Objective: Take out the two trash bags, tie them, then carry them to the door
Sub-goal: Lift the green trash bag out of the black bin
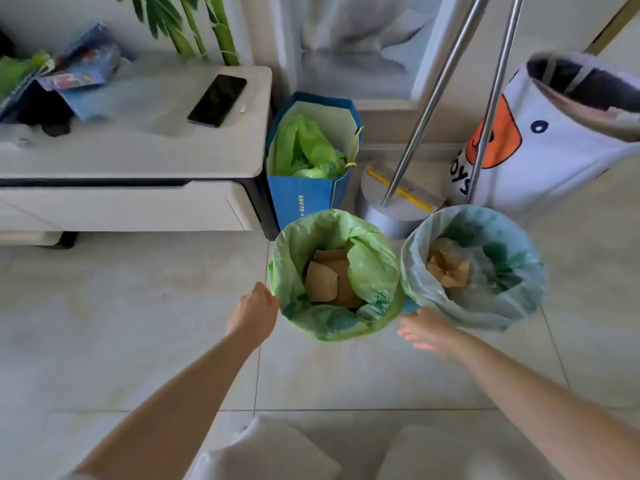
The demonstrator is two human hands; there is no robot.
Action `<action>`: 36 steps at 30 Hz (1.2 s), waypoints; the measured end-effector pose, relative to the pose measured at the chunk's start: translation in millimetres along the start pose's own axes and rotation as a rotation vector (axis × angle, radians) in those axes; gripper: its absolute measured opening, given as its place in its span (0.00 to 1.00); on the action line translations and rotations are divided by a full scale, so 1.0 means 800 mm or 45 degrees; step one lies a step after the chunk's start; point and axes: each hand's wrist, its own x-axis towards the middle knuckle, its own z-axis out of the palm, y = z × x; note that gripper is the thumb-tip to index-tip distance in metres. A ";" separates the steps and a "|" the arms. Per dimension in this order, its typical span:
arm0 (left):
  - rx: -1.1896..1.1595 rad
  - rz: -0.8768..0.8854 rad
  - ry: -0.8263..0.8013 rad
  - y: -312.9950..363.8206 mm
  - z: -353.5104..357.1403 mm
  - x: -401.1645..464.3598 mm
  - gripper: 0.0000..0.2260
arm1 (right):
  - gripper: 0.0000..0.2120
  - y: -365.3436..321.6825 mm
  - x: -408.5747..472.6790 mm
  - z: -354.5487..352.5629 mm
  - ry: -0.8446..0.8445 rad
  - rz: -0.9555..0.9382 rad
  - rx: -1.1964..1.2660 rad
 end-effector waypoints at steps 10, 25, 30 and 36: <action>-1.054 -0.403 -0.348 -0.016 0.040 0.030 0.16 | 0.19 -0.002 0.017 0.021 -0.195 0.001 0.735; -1.111 -0.188 -0.007 0.017 -0.027 -0.019 0.07 | 0.14 -0.032 -0.048 0.027 -0.033 -0.298 0.937; -1.199 -0.131 0.116 0.041 -0.061 -0.026 0.05 | 0.18 -0.063 -0.069 0.005 0.044 -0.516 0.927; -1.175 -0.083 0.128 0.033 -0.077 -0.046 0.05 | 0.18 -0.063 -0.101 -0.027 0.187 -0.628 0.860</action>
